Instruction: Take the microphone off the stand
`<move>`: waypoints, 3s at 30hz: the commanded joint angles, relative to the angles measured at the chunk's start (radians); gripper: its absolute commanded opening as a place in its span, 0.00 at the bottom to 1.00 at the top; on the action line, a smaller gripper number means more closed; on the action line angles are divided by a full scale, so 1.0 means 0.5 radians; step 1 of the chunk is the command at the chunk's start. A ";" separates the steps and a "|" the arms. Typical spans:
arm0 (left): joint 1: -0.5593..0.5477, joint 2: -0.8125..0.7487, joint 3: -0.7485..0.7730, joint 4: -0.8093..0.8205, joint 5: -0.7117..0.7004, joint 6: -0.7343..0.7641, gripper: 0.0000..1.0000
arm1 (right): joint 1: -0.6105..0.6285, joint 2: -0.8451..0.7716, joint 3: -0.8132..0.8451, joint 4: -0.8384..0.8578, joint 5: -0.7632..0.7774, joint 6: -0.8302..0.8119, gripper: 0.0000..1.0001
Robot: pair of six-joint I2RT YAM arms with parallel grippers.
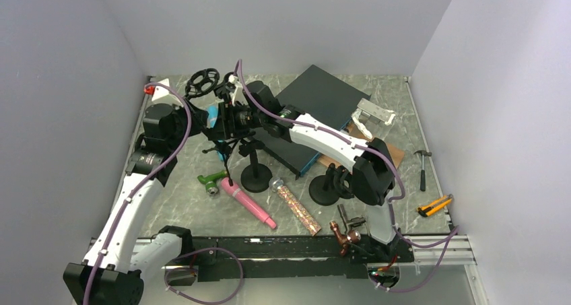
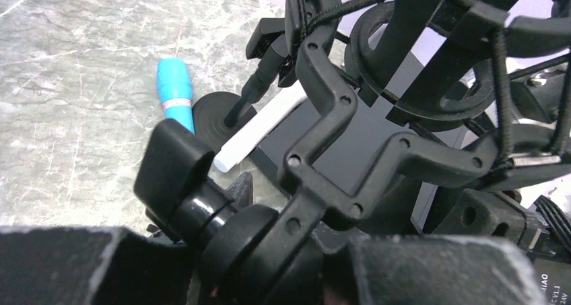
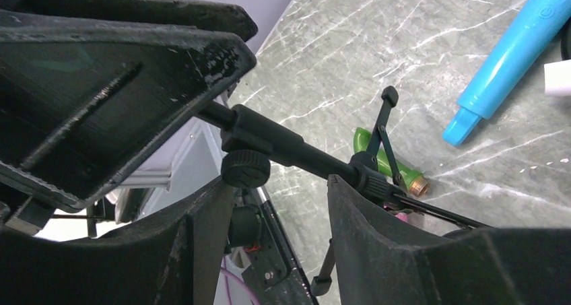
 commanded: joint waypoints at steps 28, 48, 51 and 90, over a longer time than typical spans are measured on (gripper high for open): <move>-0.035 0.082 0.372 -0.444 0.119 -0.149 0.00 | 0.220 -0.405 -0.269 0.332 0.510 -1.370 0.00; 0.030 0.156 0.519 -0.786 0.236 0.035 0.00 | 0.707 -0.396 -0.252 0.902 1.089 -3.349 0.00; 0.075 0.161 0.544 -0.821 0.254 0.090 0.00 | 0.722 -0.349 -0.227 1.042 1.170 -3.427 0.00; 0.544 -0.341 -0.896 0.687 -0.508 0.397 0.51 | 0.261 -1.892 -1.221 0.394 1.146 -1.541 0.99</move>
